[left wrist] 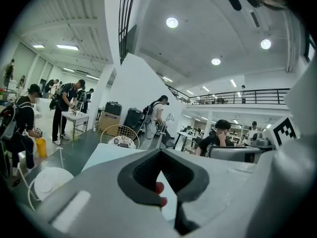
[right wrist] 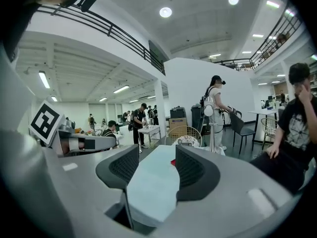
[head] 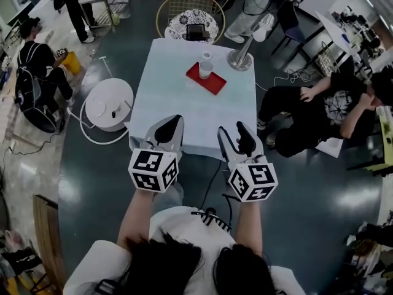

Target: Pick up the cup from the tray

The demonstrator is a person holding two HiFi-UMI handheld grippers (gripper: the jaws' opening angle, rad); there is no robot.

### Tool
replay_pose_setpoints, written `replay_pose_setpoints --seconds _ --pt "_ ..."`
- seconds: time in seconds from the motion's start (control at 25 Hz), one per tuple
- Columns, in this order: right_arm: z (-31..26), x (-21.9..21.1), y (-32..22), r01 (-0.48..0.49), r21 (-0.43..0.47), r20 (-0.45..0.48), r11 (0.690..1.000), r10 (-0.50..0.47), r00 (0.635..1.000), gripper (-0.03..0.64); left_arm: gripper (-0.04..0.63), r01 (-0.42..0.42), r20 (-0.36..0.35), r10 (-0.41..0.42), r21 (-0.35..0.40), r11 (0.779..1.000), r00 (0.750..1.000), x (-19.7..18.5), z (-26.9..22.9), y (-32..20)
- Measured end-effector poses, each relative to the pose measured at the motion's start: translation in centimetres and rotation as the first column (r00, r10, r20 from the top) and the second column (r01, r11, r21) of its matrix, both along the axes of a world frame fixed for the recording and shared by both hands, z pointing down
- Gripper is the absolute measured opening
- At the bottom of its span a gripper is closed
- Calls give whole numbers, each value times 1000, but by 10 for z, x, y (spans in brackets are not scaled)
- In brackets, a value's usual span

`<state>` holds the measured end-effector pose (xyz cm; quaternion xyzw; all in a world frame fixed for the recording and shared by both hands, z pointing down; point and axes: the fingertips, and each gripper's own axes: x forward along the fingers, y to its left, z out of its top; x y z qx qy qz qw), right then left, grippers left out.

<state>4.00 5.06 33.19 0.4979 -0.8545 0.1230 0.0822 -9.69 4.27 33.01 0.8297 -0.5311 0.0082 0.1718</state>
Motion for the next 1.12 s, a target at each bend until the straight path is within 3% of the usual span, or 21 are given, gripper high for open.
replay_pose_setpoints --seconds 0.2,0.48,0.68,1.12 --pt "7 -17 -30 -12 -3 -10 1000 12 1000 272 0 -59 40 59 -2 998 997 -7 3 -33" --pt "10 -33 -71 -32 1 -45 999 32 998 314 0 -118 39 119 -27 993 992 -19 13 -71" --pt "12 -40 -99 -65 23 -61 998 66 996 387 0 -146 45 149 -50 988 988 -24 22 -92" --pt "31 -55 -163 -61 16 -58 998 61 996 434 0 -123 41 128 -90 988 991 -31 37 -144"
